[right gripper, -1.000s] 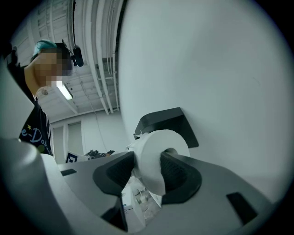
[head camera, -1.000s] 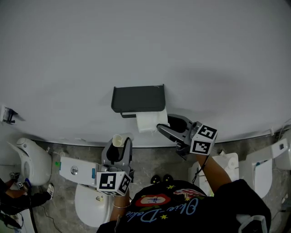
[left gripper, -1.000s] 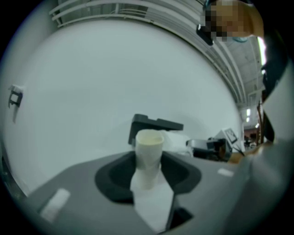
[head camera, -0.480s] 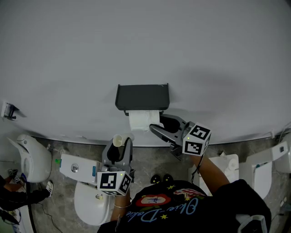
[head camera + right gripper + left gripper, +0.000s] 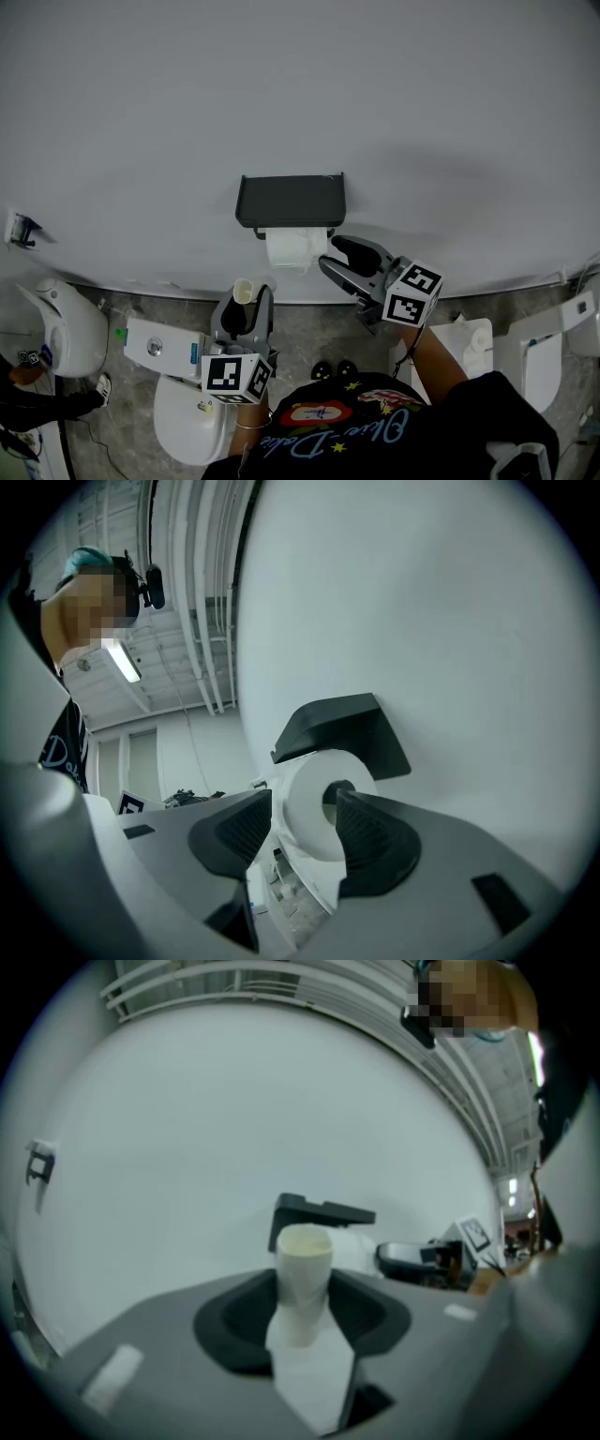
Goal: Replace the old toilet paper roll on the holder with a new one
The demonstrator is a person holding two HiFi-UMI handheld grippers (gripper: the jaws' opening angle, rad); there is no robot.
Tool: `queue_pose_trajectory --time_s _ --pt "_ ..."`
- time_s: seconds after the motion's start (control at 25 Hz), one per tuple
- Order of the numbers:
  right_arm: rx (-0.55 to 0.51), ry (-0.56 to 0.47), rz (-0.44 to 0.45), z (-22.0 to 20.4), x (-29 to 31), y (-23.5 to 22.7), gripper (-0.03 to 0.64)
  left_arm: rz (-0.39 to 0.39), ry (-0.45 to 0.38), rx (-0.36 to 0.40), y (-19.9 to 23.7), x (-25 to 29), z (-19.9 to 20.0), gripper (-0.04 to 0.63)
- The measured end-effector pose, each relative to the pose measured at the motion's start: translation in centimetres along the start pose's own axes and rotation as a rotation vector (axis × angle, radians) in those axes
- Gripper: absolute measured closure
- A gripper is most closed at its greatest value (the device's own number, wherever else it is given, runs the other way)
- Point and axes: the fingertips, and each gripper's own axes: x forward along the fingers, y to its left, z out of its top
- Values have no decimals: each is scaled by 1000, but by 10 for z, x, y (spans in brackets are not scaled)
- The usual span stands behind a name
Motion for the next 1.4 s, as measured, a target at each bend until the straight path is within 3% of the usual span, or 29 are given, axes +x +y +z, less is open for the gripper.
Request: queue_pose_trajectory --time_s 0.16,0.28,0.32,0.4,0.72,1.4 --pt "-57 -19 -108 2 -20 -12 423 -9 5 2 -5 2 -1 428" --pt "-71 -8 -124 1 -28 -11 440 -20 9 2 -9 6 -3 428" --pt "-63 -8 -121 0 -30 -10 536 -24 11 1 -10 7 -3 428" --pt "-55 -15 -125 0 -35 -8 599 -35 14 -2 -13 8 -4 428" --pt "-153 44 -133 -5 -36 4 603 -49 25 21 -19 8 -4 428" --pt "-126 -1 -186 3 -44 -3 603 -66 26 21 -20 12 -5 428"
